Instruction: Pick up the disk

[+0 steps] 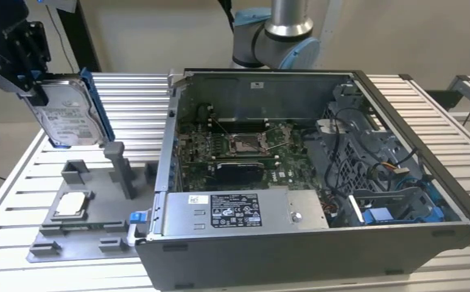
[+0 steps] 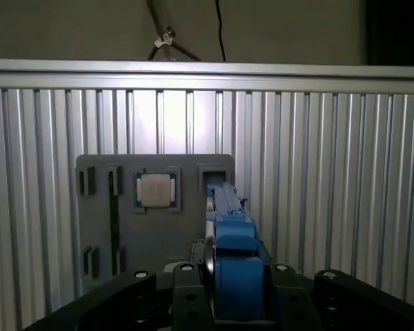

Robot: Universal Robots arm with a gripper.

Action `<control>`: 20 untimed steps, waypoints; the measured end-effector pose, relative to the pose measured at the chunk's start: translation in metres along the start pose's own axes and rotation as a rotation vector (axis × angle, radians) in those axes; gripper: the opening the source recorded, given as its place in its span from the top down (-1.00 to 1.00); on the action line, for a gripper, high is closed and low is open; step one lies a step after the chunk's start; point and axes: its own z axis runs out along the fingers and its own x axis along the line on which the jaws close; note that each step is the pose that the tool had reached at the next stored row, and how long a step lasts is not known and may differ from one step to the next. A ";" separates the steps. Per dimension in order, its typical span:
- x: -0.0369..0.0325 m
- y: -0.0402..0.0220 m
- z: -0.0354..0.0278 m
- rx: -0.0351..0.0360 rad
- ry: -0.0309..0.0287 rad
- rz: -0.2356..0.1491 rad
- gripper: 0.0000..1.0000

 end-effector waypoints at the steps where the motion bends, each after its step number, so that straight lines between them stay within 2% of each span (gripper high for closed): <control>1: -0.0002 0.0000 -0.0043 -0.0002 0.0001 0.000 1.00; 20: -0.0050 -0.0009 -0.0909 -0.0002 0.0001 0.000 1.00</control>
